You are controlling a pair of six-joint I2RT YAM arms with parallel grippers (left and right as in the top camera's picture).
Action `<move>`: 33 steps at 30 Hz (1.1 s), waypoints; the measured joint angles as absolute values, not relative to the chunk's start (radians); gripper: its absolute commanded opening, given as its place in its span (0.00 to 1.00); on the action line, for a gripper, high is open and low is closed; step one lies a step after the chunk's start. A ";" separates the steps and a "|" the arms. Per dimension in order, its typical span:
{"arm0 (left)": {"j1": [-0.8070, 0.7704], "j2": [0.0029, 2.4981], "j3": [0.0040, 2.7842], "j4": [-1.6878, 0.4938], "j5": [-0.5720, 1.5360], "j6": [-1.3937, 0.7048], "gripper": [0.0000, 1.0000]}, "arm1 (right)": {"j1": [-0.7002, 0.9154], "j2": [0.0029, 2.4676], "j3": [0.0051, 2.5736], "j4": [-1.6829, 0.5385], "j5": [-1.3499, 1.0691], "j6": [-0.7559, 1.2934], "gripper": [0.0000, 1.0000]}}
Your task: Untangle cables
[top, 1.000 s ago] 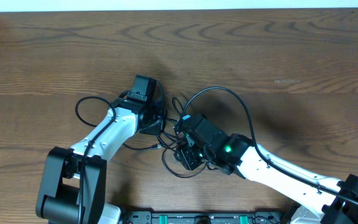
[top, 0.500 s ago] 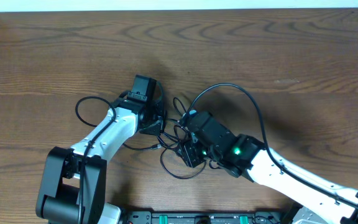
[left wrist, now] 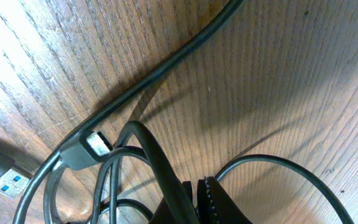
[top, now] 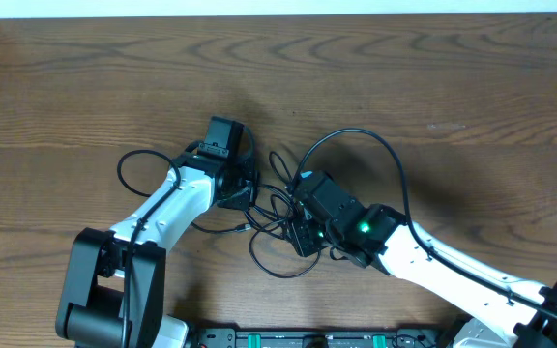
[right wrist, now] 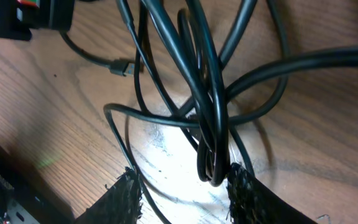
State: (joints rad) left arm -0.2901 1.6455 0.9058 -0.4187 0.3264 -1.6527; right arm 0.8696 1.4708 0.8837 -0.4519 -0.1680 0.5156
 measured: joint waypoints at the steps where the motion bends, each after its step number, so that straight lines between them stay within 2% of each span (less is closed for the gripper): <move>1: -0.290 1.645 0.906 -0.419 0.326 -1.653 0.10 | 0.870 1.473 0.884 -0.451 -0.170 0.516 0.43; 13: -0.290 1.645 0.906 -0.419 0.326 -1.653 0.10 | 0.870 1.473 0.884 -0.454 -0.238 0.515 0.41; 21: -0.290 1.645 0.906 -0.419 0.326 -1.653 0.10 | 0.870 1.464 0.926 -0.630 -0.300 0.516 0.42; 33: -0.290 1.645 0.906 -0.419 0.326 -1.653 0.10 | 0.873 1.477 0.957 -0.552 -0.280 0.515 0.40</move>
